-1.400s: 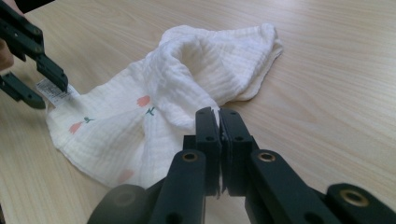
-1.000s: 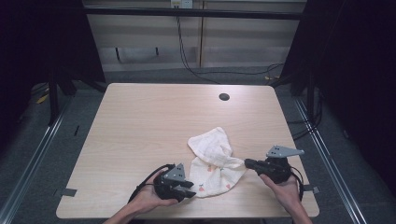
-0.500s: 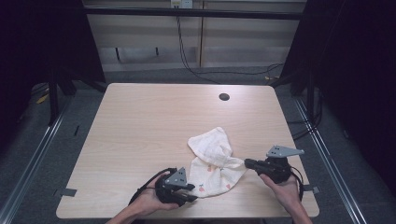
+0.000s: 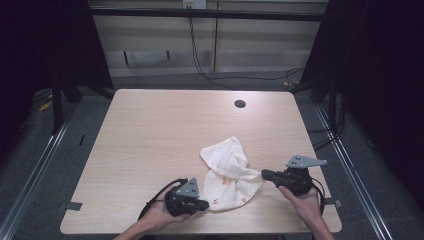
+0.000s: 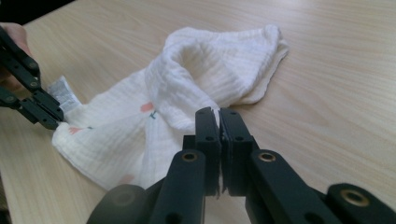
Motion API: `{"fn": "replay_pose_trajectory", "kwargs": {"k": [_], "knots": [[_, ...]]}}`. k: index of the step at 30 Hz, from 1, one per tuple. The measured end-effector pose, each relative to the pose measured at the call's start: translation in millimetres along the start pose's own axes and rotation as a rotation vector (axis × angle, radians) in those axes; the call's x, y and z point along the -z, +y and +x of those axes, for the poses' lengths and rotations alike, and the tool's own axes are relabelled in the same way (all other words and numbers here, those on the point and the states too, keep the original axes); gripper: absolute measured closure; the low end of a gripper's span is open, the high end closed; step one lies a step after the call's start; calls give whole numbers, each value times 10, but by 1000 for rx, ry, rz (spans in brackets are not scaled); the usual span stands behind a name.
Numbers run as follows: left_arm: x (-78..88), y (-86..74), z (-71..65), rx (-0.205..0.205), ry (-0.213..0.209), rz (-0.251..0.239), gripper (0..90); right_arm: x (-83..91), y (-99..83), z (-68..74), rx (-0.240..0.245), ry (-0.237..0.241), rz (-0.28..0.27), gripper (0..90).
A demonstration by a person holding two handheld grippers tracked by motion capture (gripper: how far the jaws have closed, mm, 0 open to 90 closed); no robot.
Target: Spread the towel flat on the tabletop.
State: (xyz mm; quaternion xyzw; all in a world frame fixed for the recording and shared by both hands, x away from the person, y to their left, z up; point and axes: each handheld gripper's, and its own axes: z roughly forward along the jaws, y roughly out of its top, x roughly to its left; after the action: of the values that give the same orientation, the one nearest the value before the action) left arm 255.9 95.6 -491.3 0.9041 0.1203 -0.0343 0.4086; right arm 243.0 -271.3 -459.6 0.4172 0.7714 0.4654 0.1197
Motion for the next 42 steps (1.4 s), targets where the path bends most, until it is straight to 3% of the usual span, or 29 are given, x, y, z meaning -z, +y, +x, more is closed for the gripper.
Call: {"fn": "replay_pose_trajectory", "kwargs": {"k": [6, 13, 15, 19, 22, 26, 29, 32, 34, 42], "knots": [[341, 67, 142, 73, -1, -136, 868, 111, 120, -30, -29, 41, -101, 871], [746, 228, 291, 84, 25, -253, 869, 199, 386, 4, -33, 53, -174, 873], [838, 289, 325, 73, 25, -263, 871, 233, 498, 26, -32, 68, -199, 873], [1051, 445, 374, 59, 59, -301, 872, 356, 802, 157, 31, 57, -224, 873], [1253, 569, 425, 59, 84, -329, 872, 399, 918, 160, 35, 44, -228, 873], [1474, 692, 492, 60, 120, -357, 872, 457, 1116, 116, 13, 43, -236, 873], [1640, 770, 527, 62, 138, -402, 872, 519, 1275, 121, 17, 44, -278, 874], [1763, 850, 582, 69, 158, -414, 872, 541, 1347, 123, 18, 42, -291, 874], [1846, 917, 626, 69, 180, -405, 872, 564, 1489, 113, 3, 37, -295, 873], [1952, 983, 806, 105, 228, -430, 872, 522, 1765, 64, -36, 4, -296, 874]]}}
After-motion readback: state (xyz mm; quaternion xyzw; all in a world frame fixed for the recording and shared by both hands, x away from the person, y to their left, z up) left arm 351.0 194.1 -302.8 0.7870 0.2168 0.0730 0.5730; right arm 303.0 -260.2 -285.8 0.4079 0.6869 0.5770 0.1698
